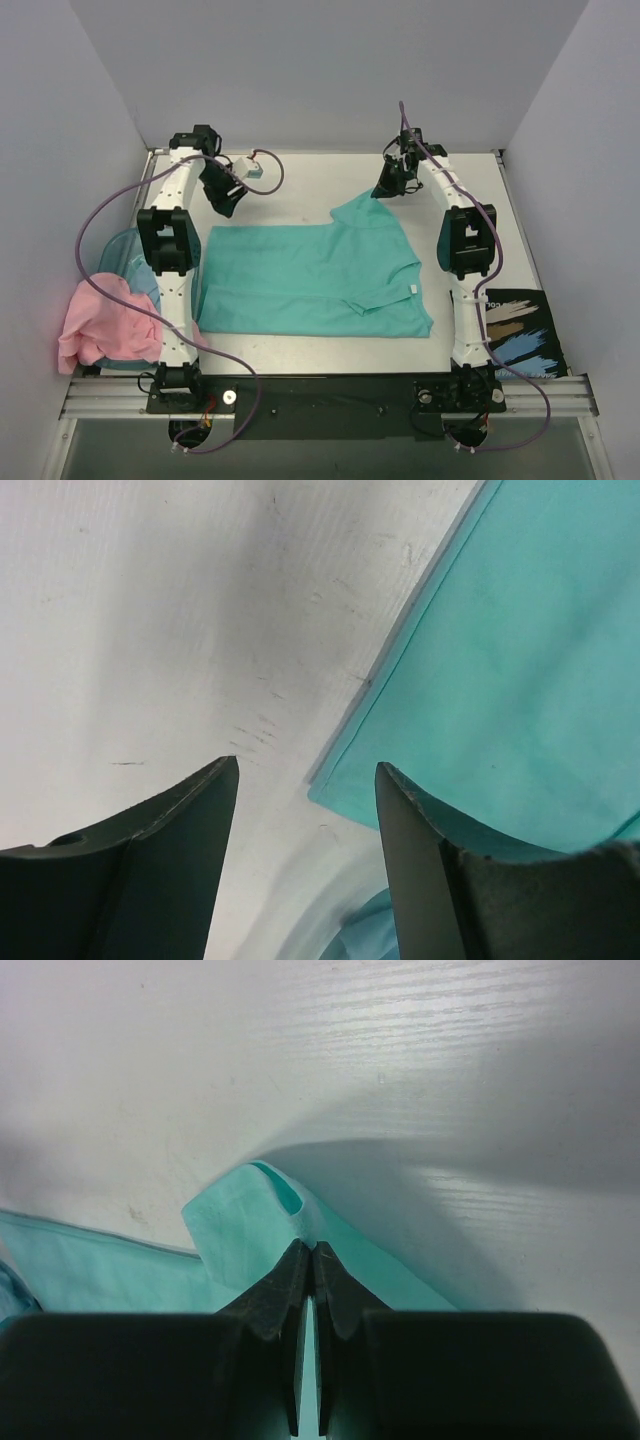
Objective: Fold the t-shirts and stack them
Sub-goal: Grap the side of the flattened tshirt furthest away from the robot with both arms
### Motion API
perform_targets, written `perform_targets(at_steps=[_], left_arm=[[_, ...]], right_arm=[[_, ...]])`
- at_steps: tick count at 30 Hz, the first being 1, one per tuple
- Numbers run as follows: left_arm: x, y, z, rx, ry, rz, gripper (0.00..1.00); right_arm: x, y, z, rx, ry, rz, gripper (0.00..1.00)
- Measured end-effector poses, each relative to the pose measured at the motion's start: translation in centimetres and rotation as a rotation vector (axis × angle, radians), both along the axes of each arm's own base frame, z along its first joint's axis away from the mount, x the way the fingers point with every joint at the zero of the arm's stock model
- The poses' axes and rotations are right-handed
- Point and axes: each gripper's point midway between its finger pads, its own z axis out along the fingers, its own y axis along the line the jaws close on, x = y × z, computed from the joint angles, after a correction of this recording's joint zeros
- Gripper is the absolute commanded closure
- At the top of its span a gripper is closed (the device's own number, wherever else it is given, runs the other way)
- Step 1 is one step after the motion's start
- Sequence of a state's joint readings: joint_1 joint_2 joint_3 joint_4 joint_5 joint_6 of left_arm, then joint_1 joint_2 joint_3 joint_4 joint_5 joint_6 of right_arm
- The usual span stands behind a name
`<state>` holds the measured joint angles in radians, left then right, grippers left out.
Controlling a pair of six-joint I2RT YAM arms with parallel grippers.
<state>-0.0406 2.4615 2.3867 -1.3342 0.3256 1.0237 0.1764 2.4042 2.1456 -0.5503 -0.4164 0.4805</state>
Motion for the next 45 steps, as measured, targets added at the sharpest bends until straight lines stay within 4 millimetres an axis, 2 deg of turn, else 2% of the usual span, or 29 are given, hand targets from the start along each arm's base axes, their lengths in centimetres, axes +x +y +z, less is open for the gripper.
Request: perform_targets(at_steps=[2,5,10,12,15,17,18,19,22,26,31,35,40,45], left_arm=[[0.1,0.3,0.3,0.013,-0.013,-0.012,0.32],[0.1,1.1,-0.5,0.060,-0.002,-0.014,0.32],[0.0,2.4,-3.4,0.131,0.051,-0.014,0.36],[0.2,2.7,-4.8,0.148,0.066,-0.027,0.43],[0.1,2.6,-4.9,0.158,0.066,-0.041,0.59],[0.1,2.7,-5.0,0.167,0.065,-0.050,0.67],[0.0,2.7,-4.9,0.170,0.066,-0.054,0.67],[-0.1,2.7,-4.9,0.170,0.067,-0.057,0.67],[-0.2,2.8,-4.9,0.170,0.067,-0.069,0.53],[-1.1,2.7,-4.8,0.168,0.089,-0.080,0.45],[-1.2,2.6,-4.8,0.160,0.091,-0.084,0.43],[-1.1,2.6,-4.5,0.157,0.091,-0.052,0.41],[0.4,2.3,-2.3,0.102,0.029,0.026,0.38],[0.0,2.5,-0.5,0.087,0.005,0.024,0.35]], right_arm=[[0.0,0.0,0.0,-0.001,0.000,0.002,1.00],[0.0,0.0,0.0,-0.001,0.000,0.002,1.00],[0.0,0.0,0.0,0.003,-0.001,0.008,1.00],[-0.1,0.0,-0.1,0.004,0.000,0.008,1.00],[-0.1,-0.2,-0.2,0.004,0.004,0.007,1.00],[-0.2,-0.4,-0.3,0.003,0.009,0.005,1.00],[-0.2,-0.5,-0.4,0.004,0.009,0.004,1.00],[-0.2,-0.6,-0.4,0.004,0.009,0.003,1.00],[-0.4,-1.0,-0.2,0.004,0.015,-0.004,1.00],[-0.4,-1.3,0.7,0.007,-0.002,-0.006,1.00],[-0.4,-1.5,1.6,0.013,-0.017,-0.008,1.00],[-0.6,-1.5,1.3,0.011,-0.010,-0.004,1.00],[-0.9,-1.6,0.9,0.008,0.001,0.001,1.00],[-1.0,-1.6,0.7,0.006,0.004,0.005,1.00]])
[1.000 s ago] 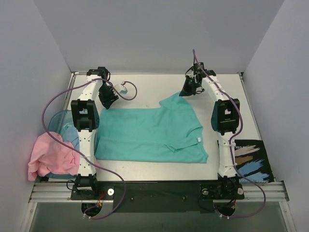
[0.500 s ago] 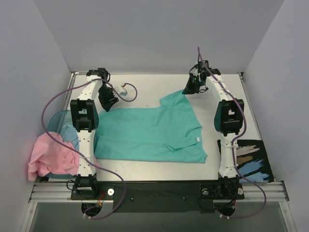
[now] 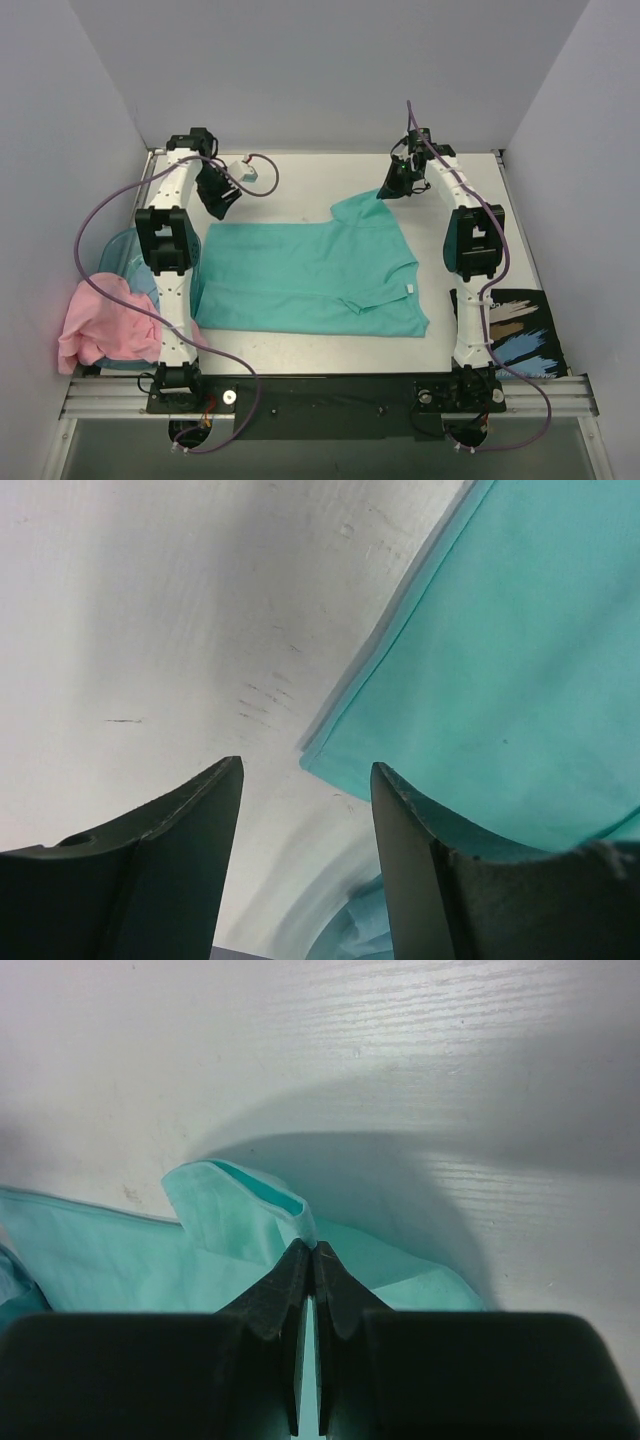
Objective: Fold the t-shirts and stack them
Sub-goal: Grap the side of the flattened tshirt furthest away from the robot with both arms
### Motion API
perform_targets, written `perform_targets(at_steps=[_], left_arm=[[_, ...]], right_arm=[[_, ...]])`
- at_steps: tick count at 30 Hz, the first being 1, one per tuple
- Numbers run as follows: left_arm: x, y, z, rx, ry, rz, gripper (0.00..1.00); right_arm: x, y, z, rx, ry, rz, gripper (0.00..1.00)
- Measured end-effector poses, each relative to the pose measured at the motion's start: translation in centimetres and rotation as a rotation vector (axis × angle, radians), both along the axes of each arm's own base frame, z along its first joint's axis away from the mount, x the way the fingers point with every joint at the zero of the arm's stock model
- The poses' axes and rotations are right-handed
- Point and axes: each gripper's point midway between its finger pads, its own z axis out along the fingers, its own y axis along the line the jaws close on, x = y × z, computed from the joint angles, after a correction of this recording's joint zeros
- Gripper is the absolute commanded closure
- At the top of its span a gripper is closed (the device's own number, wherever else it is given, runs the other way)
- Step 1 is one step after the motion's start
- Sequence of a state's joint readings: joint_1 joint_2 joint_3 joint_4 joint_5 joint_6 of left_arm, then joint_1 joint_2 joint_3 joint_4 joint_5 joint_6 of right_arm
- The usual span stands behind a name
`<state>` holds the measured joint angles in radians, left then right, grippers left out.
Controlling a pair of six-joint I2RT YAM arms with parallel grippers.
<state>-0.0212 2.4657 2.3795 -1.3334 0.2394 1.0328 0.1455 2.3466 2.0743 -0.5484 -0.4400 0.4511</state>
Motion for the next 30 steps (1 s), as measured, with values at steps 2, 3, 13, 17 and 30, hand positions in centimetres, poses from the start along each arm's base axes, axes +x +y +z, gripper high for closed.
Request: perform_targets(at_steps=[2,3,13,17,30], left_arm=[[-0.2,0.2,-0.2,0.010,0.006,-0.007,0.34],[-0.3,0.3,-0.4,0.017,0.013,-0.010,0.33],[-1.0,0.9,-2.2,0.083,0.059,-0.039,0.30],[-1.2,0.9,-4.3,0.110,0.099,-0.065,0.32],[-1.7,0.9,-4.3,0.126,0.103,-0.061,1.00]], right_arm=[[0.0,0.0,0.0,0.002,0.001,0.001,1.00],[0.0,0.1,0.0,0.003,0.001,0.002,1.00],[-0.2,0.3,-0.1,0.016,0.005,0.014,1.00],[-0.4,0.3,-0.3,0.014,0.012,0.016,1.00],[-1.2,0.1,-0.1,0.017,0.023,0.019,1.00]])
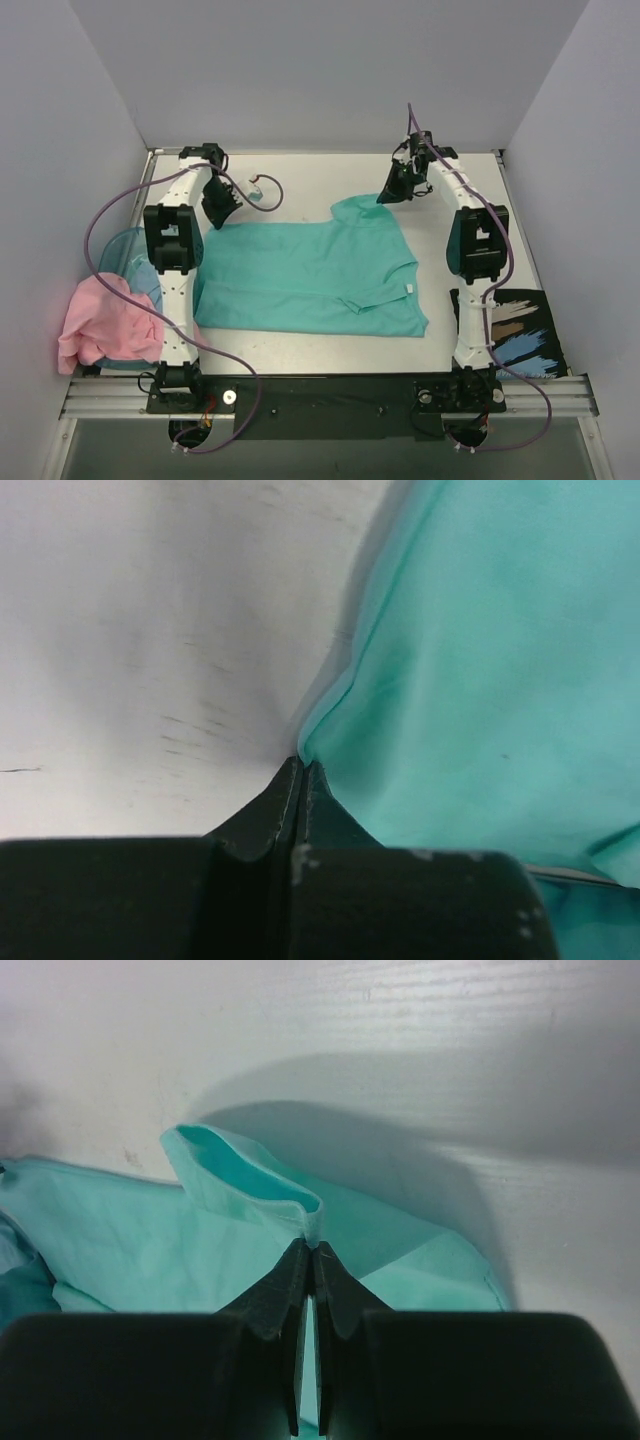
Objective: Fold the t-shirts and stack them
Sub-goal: Grap the side of the flattened tshirt furthest away from the robot with both arms, then fold the other side of the tshirt into a rectangle
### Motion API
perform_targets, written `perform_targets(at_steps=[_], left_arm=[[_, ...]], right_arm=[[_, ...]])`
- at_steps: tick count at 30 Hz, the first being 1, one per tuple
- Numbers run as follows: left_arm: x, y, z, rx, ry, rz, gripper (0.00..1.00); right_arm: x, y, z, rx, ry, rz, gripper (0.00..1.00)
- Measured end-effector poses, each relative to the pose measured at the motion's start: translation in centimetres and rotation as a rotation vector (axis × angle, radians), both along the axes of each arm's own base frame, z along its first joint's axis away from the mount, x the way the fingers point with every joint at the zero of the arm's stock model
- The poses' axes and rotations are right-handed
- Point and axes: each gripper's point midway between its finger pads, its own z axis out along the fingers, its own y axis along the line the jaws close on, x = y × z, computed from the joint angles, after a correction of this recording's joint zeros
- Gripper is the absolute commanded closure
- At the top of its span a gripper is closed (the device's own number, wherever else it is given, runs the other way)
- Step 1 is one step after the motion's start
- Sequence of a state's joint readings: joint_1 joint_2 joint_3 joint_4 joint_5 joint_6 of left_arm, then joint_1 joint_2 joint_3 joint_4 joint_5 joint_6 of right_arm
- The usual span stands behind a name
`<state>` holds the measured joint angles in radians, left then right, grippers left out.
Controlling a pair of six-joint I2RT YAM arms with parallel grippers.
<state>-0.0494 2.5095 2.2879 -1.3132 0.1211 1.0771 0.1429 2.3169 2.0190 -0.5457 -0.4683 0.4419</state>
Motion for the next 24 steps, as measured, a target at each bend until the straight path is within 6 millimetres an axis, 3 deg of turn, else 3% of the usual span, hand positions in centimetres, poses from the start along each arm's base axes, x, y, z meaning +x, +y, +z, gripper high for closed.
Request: perform_targets(at_steps=[3,6,8,11,14,18,21,24], left_arm=[[-1.5,-0.5,0.5,-0.026,0.027,0.011,1.00],[-3.7,-0.8,2.3,-0.046,0.040,0.017,1.00],[-5.8,-0.8,4.2,-0.052,0.035,0.014,1.00],[-9.4,-0.5,6.2,-0.045,0.016,-0.003,1.00],[-14.4,0.4,6.6,-0.012,0.066,-0.031,1.00],[-16.4,0.8,5.1,0.012,0.120,-0.046,1.00],[-16.8,0.9,4.5,0.023,0.135,-0.049,1.00],[-16.2,0.9,4.2,0.038,0.117,-0.056,1.00]], right_arm=[[-1.9,0.0,1.3,0.010,0.009,0.023,1.00],[-4.9,-0.1,3.8,0.021,0.003,0.055,1.00],[-8.3,-0.4,5.6,0.028,0.010,0.077,1.00],[-13.1,-1.0,6.4,0.027,0.030,0.100,1.00],[-19.0,-1.8,4.9,0.018,0.125,0.110,1.00],[-25.0,-2.7,1.9,0.006,0.282,0.115,1.00],[-27.3,-3.1,0.7,-0.004,0.350,0.118,1.00],[-28.0,-3.2,0.4,-0.008,0.370,0.125,1.00]])
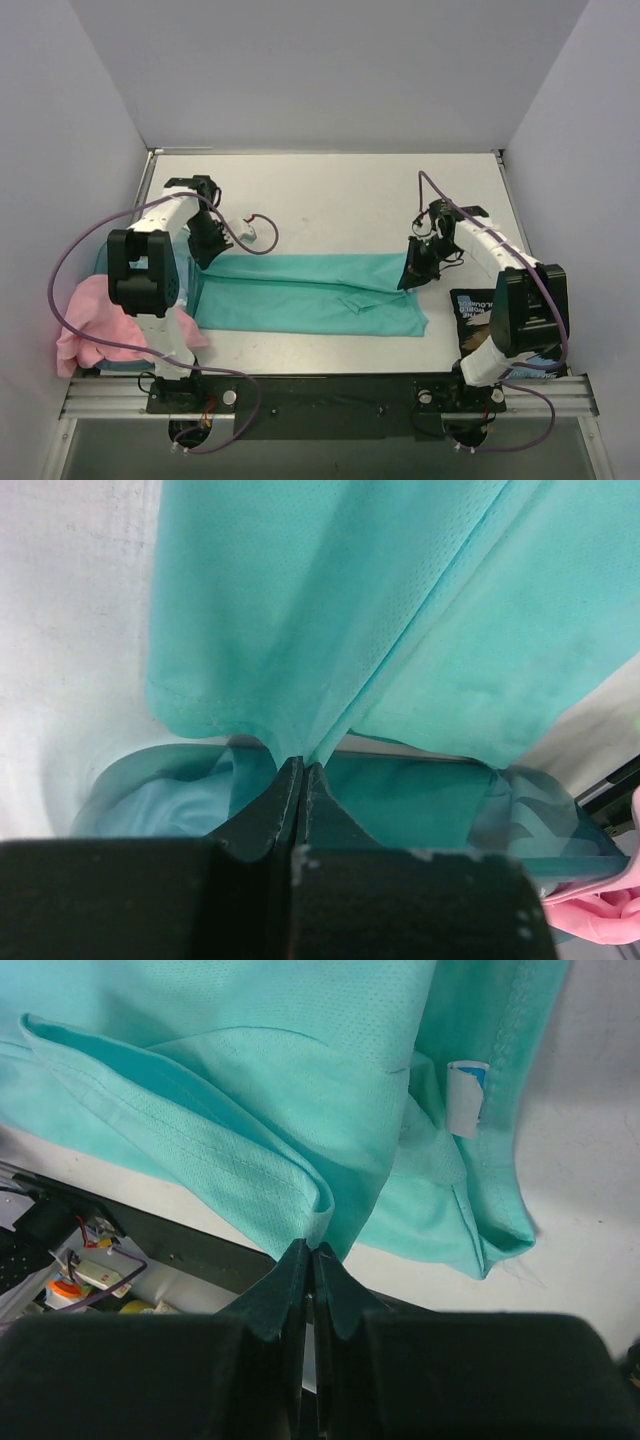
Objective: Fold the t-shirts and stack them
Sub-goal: Fold the other side of the tshirt into a rectangle
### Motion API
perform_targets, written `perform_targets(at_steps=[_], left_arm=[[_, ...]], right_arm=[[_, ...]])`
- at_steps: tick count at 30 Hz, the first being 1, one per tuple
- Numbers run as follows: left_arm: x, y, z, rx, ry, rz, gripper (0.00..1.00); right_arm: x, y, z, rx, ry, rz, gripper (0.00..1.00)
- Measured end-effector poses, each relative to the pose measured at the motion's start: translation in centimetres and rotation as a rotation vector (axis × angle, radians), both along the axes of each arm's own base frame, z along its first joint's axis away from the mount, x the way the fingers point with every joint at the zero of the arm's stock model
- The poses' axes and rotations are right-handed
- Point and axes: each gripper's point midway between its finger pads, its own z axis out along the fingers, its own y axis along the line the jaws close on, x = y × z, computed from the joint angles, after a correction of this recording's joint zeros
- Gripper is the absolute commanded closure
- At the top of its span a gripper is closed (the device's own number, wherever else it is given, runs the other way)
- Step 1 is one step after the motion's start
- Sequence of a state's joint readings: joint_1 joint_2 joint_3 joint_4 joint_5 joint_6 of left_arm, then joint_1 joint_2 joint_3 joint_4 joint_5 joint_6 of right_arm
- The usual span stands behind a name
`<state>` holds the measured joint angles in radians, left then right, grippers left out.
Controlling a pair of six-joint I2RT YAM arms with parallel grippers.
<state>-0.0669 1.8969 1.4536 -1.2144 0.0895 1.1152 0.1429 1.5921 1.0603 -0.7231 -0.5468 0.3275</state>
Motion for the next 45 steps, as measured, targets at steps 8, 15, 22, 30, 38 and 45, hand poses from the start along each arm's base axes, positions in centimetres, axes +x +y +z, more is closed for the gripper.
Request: perform_targets(at_steps=[8,15,22,30,38,45], left_arm=[[0.6,-0.6,-0.4,0.032,-0.019,-0.055,1.00],[-0.1,0.1,-1.6,0.080,0.015,-0.087,0.60],[0.0,-0.3,-0.9,0.081,0.026,-0.120,0.39],[3.5,-4.8,3.9,-0.068,-0.092,-0.139,0.79],[3.3,-6.3,1.9,-0.067,-0.083,-0.040,0.94],[-1.3,-4.1,-3.8,0.030,0.075,-0.026,0.94]], right_arm=[[-0.5,-0.3,-0.2,-0.010,-0.002,0.018,1.00],[-1.2,-0.5,-1.3,-0.023,0.047,0.016,0.89],[-1.8,-1.0,-2.2,-0.065,0.105,-0.001,0.57],[0.4,-2.1,0.8,-0.155,0.002,-0.015,0.87],[3.6,-0.3,1.1,-0.166,-0.121,-0.030,1.00],[4.2,-0.4,-4.4,-0.186,-0.025,-0.073,1.00]])
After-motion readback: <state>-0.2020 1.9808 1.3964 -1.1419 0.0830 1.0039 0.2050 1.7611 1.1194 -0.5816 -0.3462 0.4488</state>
